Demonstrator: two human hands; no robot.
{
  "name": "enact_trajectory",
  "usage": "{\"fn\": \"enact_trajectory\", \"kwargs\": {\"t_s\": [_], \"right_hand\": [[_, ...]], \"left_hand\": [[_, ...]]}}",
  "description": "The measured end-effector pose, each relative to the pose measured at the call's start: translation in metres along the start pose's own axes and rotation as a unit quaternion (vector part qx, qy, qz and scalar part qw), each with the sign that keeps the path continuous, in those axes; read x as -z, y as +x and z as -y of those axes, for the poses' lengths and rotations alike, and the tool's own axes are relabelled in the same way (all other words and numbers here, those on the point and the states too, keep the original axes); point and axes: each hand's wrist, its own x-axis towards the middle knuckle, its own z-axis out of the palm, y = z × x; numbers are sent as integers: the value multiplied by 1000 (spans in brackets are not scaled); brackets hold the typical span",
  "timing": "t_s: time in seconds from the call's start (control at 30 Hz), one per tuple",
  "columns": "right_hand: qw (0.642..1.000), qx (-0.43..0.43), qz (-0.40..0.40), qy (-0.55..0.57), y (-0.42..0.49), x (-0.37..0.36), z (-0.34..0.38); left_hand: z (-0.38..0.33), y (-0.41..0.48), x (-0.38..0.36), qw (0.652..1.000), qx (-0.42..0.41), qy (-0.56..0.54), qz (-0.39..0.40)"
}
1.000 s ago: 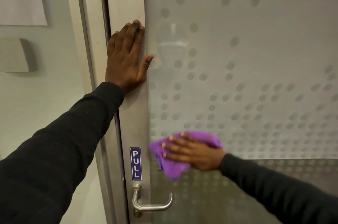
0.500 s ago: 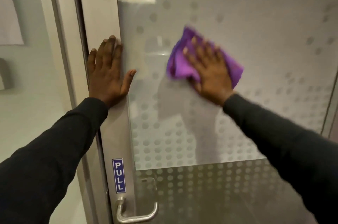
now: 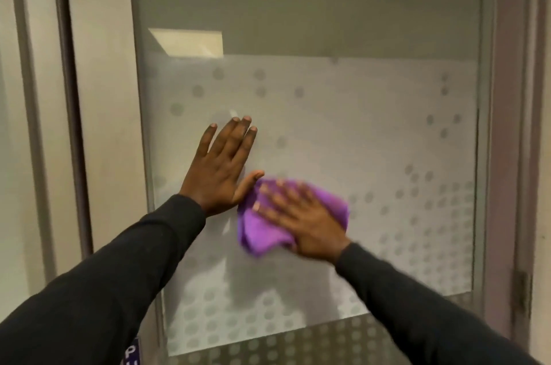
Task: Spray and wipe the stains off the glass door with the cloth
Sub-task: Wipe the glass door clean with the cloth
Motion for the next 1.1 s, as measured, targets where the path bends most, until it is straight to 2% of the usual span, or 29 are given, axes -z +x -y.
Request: {"fn": "enact_trajectory", "kwargs": {"t_s": [0.1,0.2,0.27,0.33,0.4,0.5,0.6,0.73,0.8,0.87,0.93,1.03,1.1], "right_hand": [[991,-130,-37,-21,31,45,-94],[954,-284,-96,6,48,77,-155],[929,-347,-128,9,54,78,-156],[922,-361,-138,6,49,63,-129],[943,-314,-110,5,26,39,-85],[984,-171,-46,-14,-39,-8,-8],[998,-42,29,-35,-100,-42,48],[998,25,54,-13,-116,-40,30],[999,14,36,-21,-115,-26,-8],[998,-59,-4,-26,-108,-3,-67],[980,-187,-67,-13,-93,28,-137],[913,-374,-159,16,-67,69,-217],[856,-477,-189,53,-49,83,-240]], "left_hand": [[-12,17,0,1000,-14,2,-2],[-25,34,-1,1000,-16,6,0],[-32,43,-1,1000,-11,7,-3],[-39,52,0,1000,-6,-4,-13],[-47,62,2,999,-2,-21,-31],[-63,78,3,999,-15,-24,-32],[-80,83,-3,999,-38,-5,0],[-87,80,-16,997,-66,26,32],[-87,80,-21,997,-69,34,26],[-87,80,-25,997,-65,38,23],[-88,80,-27,997,-64,41,28],[-84,67,-26,997,-63,41,28],[-82,59,-25,997,-63,41,20]]}}
